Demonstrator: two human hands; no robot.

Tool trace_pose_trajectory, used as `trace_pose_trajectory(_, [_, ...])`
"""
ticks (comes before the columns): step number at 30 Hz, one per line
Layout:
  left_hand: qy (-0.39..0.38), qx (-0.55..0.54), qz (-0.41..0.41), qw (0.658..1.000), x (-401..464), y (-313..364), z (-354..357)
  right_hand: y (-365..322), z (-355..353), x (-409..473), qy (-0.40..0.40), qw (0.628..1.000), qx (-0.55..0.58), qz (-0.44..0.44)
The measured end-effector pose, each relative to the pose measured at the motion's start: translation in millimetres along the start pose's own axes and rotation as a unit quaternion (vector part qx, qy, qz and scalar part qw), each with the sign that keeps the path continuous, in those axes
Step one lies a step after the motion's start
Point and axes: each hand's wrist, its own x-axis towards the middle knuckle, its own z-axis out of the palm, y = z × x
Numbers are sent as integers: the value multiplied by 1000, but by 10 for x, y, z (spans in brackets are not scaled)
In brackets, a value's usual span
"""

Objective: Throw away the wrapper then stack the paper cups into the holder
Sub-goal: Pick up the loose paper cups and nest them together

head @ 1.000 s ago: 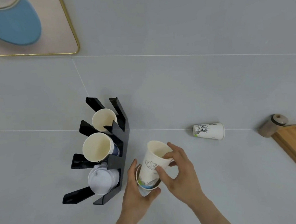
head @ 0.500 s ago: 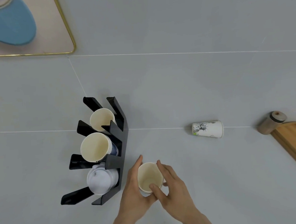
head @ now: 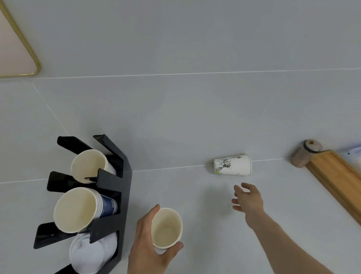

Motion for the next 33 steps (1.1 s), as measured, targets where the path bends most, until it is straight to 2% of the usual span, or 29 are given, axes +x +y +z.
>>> trace_pose_trajectory(5, [-5, 1, -7, 1000, 83, 32, 50, -220, -176, 587, 26, 998, 30, 55])
trace_pose_trajectory(9, [-3, 1, -7, 1000, 97, 19, 59, -405, -127, 819, -21, 994, 66, 87])
trace_pose_trajectory(14, [-8, 7, 3, 1000, 128, 3, 67, -429, 11, 902, -47, 995, 24, 84])
trace_pose_trajectory(19, [-6, 3, -8, 1000, 124, 31, 77, -276, 91, 611, -19, 998, 50, 30])
trace_pose_trajectory(21, [-3, -1, -15, 1000, 124, 40, 78, -243, 124, 330, -45, 995, 83, 11])
trace_pose_trajectory(24, [-4, -4, -27, 1000, 120, 59, 77, -287, 167, -257, -133, 981, 138, -24])
trace_pose_trajectory(27, [-9, -7, -22, 1000, 115, 75, 78, -349, 208, -843, -199, 962, 160, -95])
trace_pose_trajectory(33, [-29, -18, -25, 999, 26, 68, 66, -358, 202, -1501, -191, 947, 127, -224])
